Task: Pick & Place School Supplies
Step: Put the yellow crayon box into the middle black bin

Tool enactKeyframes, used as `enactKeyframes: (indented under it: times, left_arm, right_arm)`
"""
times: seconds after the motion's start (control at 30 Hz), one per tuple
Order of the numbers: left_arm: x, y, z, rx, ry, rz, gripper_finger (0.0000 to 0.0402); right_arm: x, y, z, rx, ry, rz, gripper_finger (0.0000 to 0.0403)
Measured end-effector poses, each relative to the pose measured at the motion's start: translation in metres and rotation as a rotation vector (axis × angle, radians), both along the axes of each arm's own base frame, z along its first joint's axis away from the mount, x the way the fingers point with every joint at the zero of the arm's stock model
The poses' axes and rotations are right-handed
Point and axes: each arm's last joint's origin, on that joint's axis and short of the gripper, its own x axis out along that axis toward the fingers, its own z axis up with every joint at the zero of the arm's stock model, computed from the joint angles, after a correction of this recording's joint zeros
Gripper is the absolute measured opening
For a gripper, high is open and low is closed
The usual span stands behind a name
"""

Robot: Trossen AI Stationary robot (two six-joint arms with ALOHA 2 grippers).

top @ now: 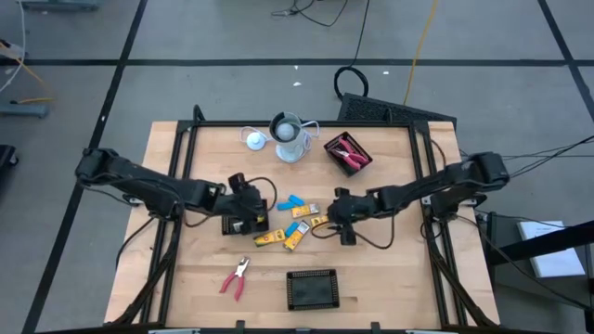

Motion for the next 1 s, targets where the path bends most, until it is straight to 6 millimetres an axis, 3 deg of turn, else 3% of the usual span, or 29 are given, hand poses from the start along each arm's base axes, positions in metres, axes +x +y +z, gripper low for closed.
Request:
enactKeyframes:
  times: [0.23,0.6,0.73,0.93,1.0]
  left_arm:
    - [-0.003,0.001,0.011,0.047,-0.062,-0.003,0.0303]
    - [-0.009,0.004,-0.012,0.052,-0.049,0.030,0.0292]
    - [-0.011,0.005,-0.016,0.049,-0.040,0.035,0.0293]
    - [-0.010,0.005,-0.015,0.048,-0.044,0.037,0.0283]
    - [-0.010,0.005,-0.015,0.050,-0.043,0.035,0.0283]
  right_arm:
    - [0.006,-0.005,-0.013,-0.013,0.020,-0.015,0.0237]
    - [0.010,-0.005,-0.036,-0.024,0.088,-0.009,0.0238]
    - [0.011,-0.005,-0.037,-0.040,0.086,-0.018,0.0203]
    - [0.012,-0.004,-0.036,-0.035,0.069,-0.016,0.0075]
    - [0.013,-0.004,-0.036,-0.032,0.064,-0.012,0.0060]
